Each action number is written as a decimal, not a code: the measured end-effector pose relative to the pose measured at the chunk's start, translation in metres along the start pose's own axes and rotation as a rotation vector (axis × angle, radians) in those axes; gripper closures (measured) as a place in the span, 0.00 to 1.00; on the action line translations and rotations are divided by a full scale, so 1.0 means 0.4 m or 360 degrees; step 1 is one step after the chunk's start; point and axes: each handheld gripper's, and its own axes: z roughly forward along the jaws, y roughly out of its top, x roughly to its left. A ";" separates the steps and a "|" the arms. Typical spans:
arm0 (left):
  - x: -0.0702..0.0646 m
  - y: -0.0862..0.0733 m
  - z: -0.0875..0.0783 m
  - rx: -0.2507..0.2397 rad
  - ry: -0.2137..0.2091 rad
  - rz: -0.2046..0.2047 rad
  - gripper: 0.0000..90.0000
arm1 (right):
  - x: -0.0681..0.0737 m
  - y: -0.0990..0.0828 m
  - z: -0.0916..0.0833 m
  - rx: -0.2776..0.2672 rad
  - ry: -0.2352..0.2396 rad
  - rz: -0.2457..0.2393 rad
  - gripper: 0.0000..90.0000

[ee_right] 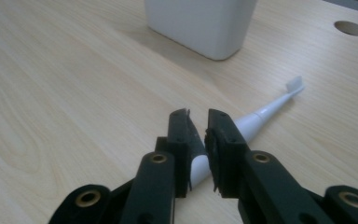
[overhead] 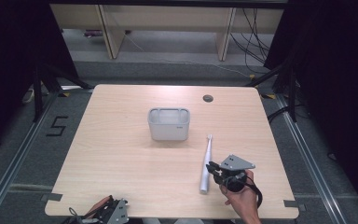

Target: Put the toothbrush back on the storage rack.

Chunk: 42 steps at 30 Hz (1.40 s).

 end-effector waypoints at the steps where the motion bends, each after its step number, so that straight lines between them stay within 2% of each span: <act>1: 0.000 0.000 0.000 0.0001 -0.0001 -0.0002 0.17 | 0.006 0.002 0.003 -0.0001 0.0017 0.0011 0.92; 6: 0.000 0.000 0.001 0.0001 -0.0002 -0.0003 0.17 | 0.022 0.010 0.018 -0.0007 0.0060 -0.0057 0.97; 8: 0.003 0.001 -0.001 0.0029 -0.0021 0.0002 0.17 | 0.031 0.012 0.027 0.0013 0.0095 -0.0050 0.98; 11: 0.000 0.000 0.001 0.0002 -0.0002 -0.0003 0.17 | 0.040 0.016 0.039 0.0027 0.0125 -0.0075 0.99; 13: 0.003 0.001 -0.001 0.0030 -0.0016 0.0006 0.17 | 0.045 0.017 0.046 0.0024 0.0112 -0.0100 0.99; 16: 0.000 0.000 0.000 0.0000 -0.0001 -0.0001 0.17 | 0.050 0.018 0.062 0.0050 0.0128 -0.0139 1.00; 18: 0.001 0.000 0.000 0.0000 -0.0001 0.0000 0.17 | 0.052 0.018 0.066 0.0059 0.0133 -0.0135 1.00; 19: 0.001 0.000 0.000 0.0003 -0.0001 -0.0002 0.17 | 0.056 0.017 0.074 0.0098 0.0158 -0.0132 1.00; 29: 0.001 0.000 0.000 0.0001 0.0000 0.0000 0.17 | 0.059 0.002 0.085 0.0187 0.0172 -0.0155 0.99; 32: 0.001 0.000 0.000 -0.0006 0.0000 0.0000 0.17 | 0.059 -0.001 0.089 0.0192 0.0177 -0.0180 0.99; 38: 0.000 0.000 -0.001 -0.0003 -0.0001 -0.0001 0.17 | 0.064 -0.007 0.087 0.0227 0.0187 -0.0179 0.99; 39: 0.001 -0.001 0.000 -0.0002 -0.0001 0.0003 0.17 | 0.064 -0.010 0.087 0.0212 0.0191 -0.0198 0.99; 41: 0.000 0.000 -0.001 -0.0001 0.0000 0.0000 0.17 | 0.066 -0.012 0.084 0.0231 0.0194 -0.0171 0.99; 42: 0.000 -0.001 0.000 -0.0006 -0.0002 -0.0002 0.17 | 0.064 -0.015 0.084 0.0225 0.0193 -0.0195 0.99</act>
